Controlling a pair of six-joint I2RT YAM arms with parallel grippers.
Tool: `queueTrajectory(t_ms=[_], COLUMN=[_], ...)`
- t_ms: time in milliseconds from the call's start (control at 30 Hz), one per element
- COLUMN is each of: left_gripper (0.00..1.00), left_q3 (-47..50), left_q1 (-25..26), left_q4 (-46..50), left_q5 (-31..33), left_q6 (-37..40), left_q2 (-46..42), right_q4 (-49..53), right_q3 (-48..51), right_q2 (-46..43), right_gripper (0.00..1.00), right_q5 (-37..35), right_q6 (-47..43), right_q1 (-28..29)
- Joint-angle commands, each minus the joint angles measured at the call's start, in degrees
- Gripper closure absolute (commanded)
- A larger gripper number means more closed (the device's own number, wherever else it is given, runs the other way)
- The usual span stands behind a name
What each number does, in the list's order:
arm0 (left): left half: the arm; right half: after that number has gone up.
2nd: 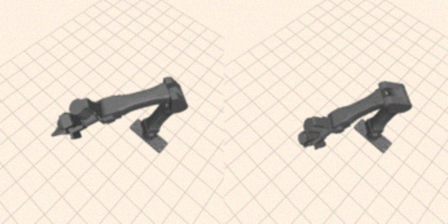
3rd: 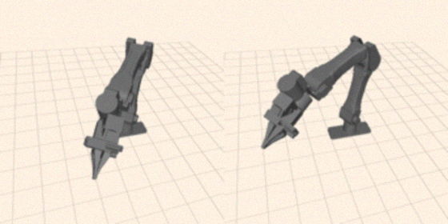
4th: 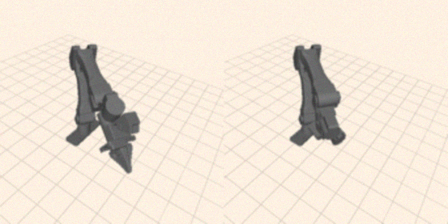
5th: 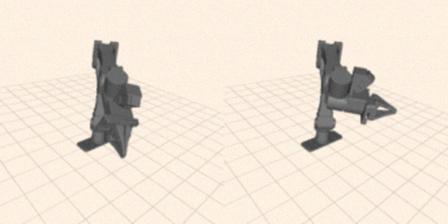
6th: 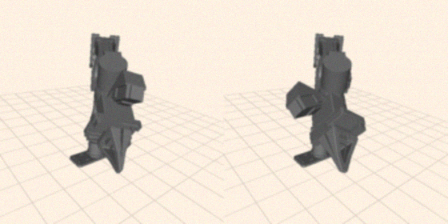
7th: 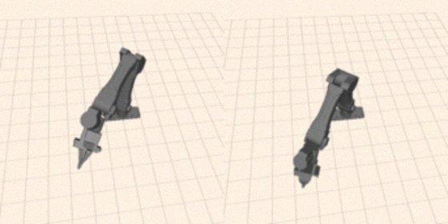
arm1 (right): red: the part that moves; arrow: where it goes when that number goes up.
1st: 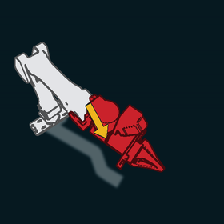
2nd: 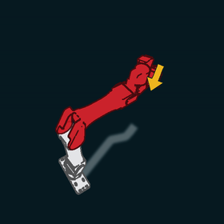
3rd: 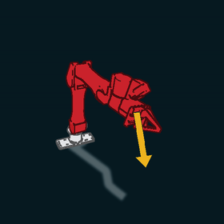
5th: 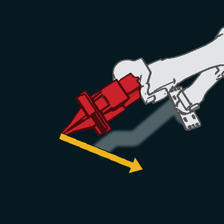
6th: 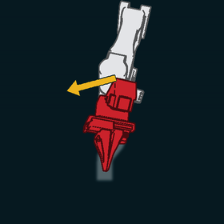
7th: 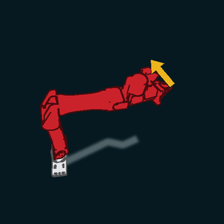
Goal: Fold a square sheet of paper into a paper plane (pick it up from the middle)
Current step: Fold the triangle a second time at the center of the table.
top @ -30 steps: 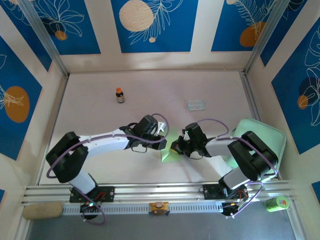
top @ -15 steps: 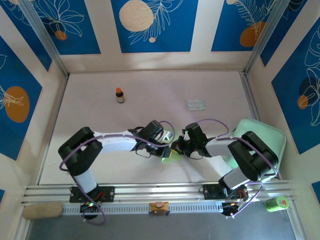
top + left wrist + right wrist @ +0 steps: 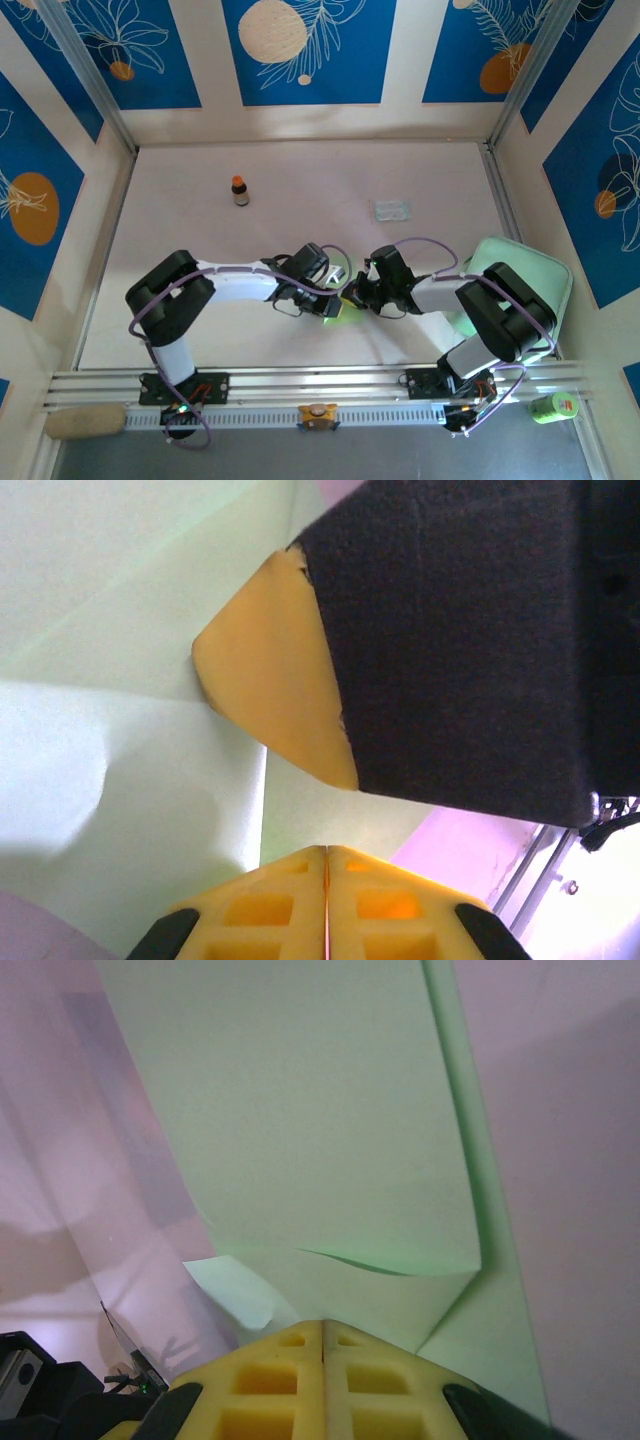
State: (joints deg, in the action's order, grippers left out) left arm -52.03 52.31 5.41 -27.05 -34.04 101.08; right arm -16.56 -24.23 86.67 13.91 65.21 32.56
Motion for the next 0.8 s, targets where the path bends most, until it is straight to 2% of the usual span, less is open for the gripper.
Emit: queueTrajectory(t_ms=[0,767], left_gripper=[0.9,0.9], left_q3=[0.07,2.5], left_q1=[0.16,0.23], left_q4=[1.83,5.16], left_q5=[1.06,4.12], left_q6=[1.65,4.79], left_q2=[0.0,-3.29], right_q4=[5.74,5.83], right_q3=[1.12,1.22], right_q2=[-0.19,0.07], right_gripper=[0.97,0.97], right_q5=[-1.73,-1.78], right_q6=[0.27,0.11], right_q1=[-0.39,-0.61])
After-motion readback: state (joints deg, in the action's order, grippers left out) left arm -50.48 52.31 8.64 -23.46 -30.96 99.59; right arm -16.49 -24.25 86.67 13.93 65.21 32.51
